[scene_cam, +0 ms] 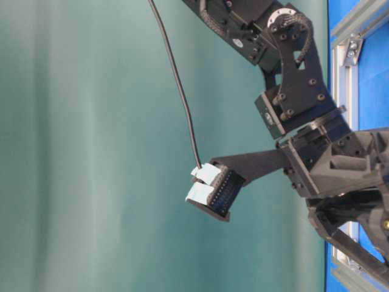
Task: Insert the wire through the string loop located on the left side.
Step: 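Pull the cable leftward through the loop with the left gripper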
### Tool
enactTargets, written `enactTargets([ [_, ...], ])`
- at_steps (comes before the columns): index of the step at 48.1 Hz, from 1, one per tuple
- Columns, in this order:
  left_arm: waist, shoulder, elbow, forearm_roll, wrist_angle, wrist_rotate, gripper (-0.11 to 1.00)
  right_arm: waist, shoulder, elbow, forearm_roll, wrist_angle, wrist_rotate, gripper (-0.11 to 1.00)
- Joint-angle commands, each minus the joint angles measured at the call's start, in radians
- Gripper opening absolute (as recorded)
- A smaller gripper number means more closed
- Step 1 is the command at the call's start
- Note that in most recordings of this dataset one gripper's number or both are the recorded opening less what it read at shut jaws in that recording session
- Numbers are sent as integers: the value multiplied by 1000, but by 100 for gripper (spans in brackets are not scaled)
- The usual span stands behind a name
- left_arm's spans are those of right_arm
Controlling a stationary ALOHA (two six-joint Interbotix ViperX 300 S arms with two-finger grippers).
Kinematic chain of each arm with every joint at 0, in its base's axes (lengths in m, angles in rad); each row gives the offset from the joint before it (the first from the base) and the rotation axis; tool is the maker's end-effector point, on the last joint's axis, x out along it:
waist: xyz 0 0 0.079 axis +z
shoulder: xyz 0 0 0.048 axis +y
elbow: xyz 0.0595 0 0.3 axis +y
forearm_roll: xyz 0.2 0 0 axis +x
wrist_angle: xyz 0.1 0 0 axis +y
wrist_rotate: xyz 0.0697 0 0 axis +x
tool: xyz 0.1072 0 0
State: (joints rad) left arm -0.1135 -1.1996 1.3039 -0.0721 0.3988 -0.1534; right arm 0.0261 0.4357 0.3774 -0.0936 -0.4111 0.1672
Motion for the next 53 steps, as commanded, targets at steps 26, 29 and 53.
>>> enactTargets([
  [26, -2, 14, -12, 2, -41, 0, 10, 2, -40, -9, -2, -9, -2, 92],
  [29, -2, 14, -12, 2, -41, 0, 22, 2, -40, -11, -2, -9, -2, 92],
  [53, -2, 12, -12, 3, -54, 2, 79, 2, -67, -9, 0, -3, -2, 92],
])
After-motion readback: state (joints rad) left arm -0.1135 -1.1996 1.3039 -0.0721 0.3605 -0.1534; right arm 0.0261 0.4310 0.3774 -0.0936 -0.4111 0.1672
